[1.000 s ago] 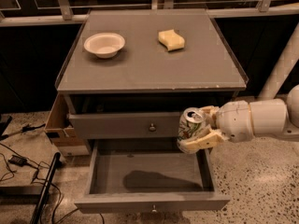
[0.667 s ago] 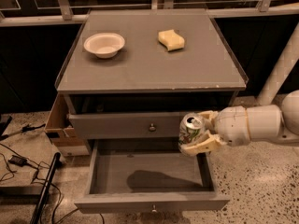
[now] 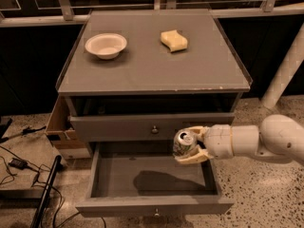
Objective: Place 7up can into middle drawer
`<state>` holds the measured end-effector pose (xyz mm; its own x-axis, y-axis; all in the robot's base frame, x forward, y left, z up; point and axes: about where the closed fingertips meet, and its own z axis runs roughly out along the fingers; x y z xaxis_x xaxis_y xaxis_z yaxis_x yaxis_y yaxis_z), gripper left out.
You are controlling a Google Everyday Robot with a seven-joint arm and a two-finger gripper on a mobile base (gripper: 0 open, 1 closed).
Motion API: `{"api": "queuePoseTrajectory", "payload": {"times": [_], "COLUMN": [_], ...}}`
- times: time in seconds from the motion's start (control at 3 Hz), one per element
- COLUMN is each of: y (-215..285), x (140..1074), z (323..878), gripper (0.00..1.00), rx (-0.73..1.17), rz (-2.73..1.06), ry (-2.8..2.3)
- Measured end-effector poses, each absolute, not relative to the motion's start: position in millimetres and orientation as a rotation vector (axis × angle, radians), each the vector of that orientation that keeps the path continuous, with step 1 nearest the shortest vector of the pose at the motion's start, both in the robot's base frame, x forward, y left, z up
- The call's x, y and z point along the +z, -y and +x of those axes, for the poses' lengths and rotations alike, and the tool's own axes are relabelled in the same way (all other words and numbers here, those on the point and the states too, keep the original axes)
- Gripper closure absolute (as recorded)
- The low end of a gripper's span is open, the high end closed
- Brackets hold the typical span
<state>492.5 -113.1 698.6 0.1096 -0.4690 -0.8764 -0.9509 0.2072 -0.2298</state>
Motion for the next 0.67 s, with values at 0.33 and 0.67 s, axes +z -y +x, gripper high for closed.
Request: {"api": "queuePoseTrajectory", "payload": {"times": [0.33, 0.67], "y": [101.0, 91.5], "x": [660.0, 609.1], "z": [499.1, 497.9], "gripper": [1.00, 1.00], "rx": [0.648, 0.694], "rz": [-1.407, -1.404], "ry": [-1.498, -1.503]}}
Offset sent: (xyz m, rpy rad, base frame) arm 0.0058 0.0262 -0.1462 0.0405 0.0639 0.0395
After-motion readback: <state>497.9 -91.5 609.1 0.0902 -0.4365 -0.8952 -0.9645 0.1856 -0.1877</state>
